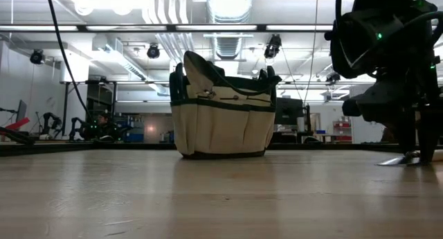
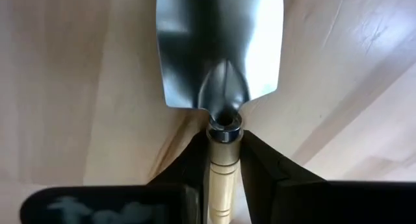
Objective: Pick & Place Garden tools in Gardening bag
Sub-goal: Put the brown trowel into the gardening bag
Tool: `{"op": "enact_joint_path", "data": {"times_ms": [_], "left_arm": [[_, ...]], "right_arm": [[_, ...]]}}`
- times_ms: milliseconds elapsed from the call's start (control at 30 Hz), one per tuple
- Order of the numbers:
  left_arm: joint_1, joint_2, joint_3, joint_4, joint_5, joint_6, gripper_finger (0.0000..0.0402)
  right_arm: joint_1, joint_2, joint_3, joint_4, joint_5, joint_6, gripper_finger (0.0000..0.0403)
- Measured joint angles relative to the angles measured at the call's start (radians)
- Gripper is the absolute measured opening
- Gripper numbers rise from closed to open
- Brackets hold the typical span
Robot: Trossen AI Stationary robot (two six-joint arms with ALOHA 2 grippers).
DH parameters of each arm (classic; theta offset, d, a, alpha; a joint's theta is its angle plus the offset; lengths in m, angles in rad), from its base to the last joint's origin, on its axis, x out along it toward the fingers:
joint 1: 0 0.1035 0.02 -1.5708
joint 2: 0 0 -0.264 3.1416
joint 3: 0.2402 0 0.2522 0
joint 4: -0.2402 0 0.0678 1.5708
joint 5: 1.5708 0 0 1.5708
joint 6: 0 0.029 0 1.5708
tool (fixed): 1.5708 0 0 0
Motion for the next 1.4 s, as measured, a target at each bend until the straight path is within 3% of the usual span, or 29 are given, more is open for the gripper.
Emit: {"op": "enact_joint_path", "data": {"times_ms": [333, 567, 833, 967, 1133, 1267, 1400], "left_arm": [[0.006, 0.0, 0.0, -0.068, 0.001, -0.001, 0.0101], [0.008, 0.0, 0.0, -0.09, 0.0, -0.005, 0.0101], [0.012, 0.0, 0.0, -0.113, -0.019, -0.038, 0.0101], [0.015, 0.0, 0.0, -0.113, -0.041, -0.048, 0.0101], [0.026, 0.0, 0.0, -0.107, -0.049, -0.067, 0.0101], [0.038, 0.0, 0.0, -0.106, -0.09, -0.092, 0.0101], [0.053, 0.015, 0.0, -0.101, -0.183, -0.092, 0.0101]], "right_arm": [[0.002, -0.089, 0.106, 0.072, -0.12, 0.005, 0.0048], [0.011, -0.173, 0.188, 0.138, -0.142, -0.021, 0.0054], [0.014, -0.324, 0.162, 0.441, -0.12, -0.031, 0.0057], [0.02, -0.406, 0.114, 0.572, -0.001, 0.009, 0.0057], [0.053, -0.471, 0.042, 0.782, 0.289, 0.012, 0.0058], [0.089, -0.467, -0.013, 0.975, 0.539, -0.05, 0.0058], [0.105, -0.415, -0.038, 1.138, 0.707, -0.14, 0.0058]]}}
